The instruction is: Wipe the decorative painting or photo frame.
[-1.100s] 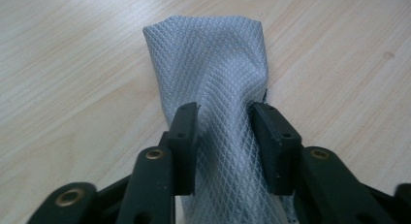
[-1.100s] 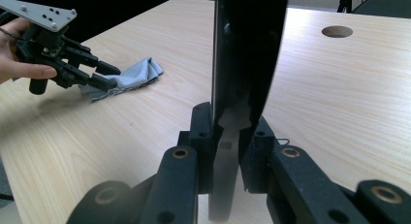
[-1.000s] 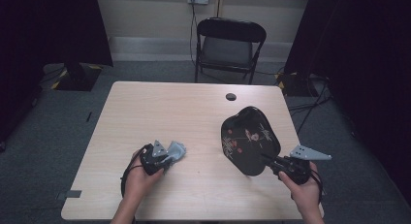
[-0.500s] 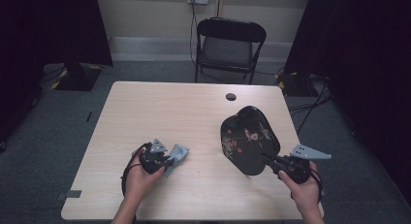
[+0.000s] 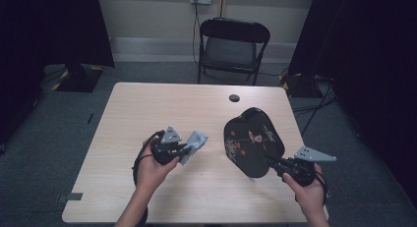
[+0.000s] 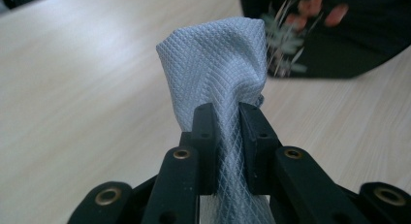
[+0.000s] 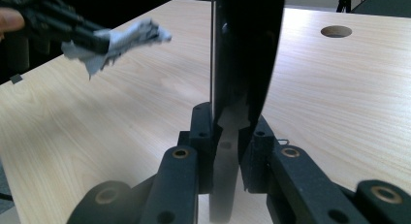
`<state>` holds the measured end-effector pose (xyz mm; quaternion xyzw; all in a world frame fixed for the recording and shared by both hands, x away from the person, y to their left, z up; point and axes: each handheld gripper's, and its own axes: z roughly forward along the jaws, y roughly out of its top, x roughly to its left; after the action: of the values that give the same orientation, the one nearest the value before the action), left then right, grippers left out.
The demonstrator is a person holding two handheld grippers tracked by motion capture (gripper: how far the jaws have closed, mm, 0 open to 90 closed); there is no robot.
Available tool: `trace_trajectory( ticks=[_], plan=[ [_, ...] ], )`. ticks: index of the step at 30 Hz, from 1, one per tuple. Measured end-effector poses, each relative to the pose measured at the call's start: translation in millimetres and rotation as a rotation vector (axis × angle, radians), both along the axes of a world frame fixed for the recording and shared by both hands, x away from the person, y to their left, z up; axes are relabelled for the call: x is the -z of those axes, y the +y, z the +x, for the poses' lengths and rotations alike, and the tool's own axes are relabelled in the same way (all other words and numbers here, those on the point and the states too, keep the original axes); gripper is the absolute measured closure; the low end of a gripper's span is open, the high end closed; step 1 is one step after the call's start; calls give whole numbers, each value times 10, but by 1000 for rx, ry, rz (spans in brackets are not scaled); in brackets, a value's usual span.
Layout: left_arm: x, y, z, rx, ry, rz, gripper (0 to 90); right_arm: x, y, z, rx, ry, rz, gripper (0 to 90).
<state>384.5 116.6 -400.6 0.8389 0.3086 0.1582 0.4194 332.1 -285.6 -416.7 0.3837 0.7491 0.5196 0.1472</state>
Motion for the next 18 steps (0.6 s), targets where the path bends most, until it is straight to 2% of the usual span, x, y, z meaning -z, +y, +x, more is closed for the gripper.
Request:
trace_trajectory(
  ticks=[4, 5, 6, 10, 13, 14, 16, 18],
  plan=[
    [-201, -176, 37, 23, -41, -41, 782, 1, -3, 6, 1, -1, 1, 789],
    [-201, -176, 37, 23, -41, -41, 782, 0, -4, 9, 1, -1, 0, 789],
    [-294, -263, 56, 36, -68, -43, 782, -2, -5, 11, 0, 1, -1, 789],
    [-454, -415, 107, 48, -111, -66, 782, -2, -6, 15, -1, 0, 0, 789],
    [-518, -493, 140, 60, -123, -62, 782, -2, -2, 13, -2, -2, 0, 788],
    [-559, -576, 170, 72, -125, -64, 782, -5, 3, 11, -1, -1, -1, 788],
    [-575, -655, 197, 84, -126, -72, 781, -5, 2, 12, 0, -1, -1, 789],
    [-569, -734, 216, 100, -127, -60, 781, -5, -1, 12, -1, -1, -2, 789]
  ],
)
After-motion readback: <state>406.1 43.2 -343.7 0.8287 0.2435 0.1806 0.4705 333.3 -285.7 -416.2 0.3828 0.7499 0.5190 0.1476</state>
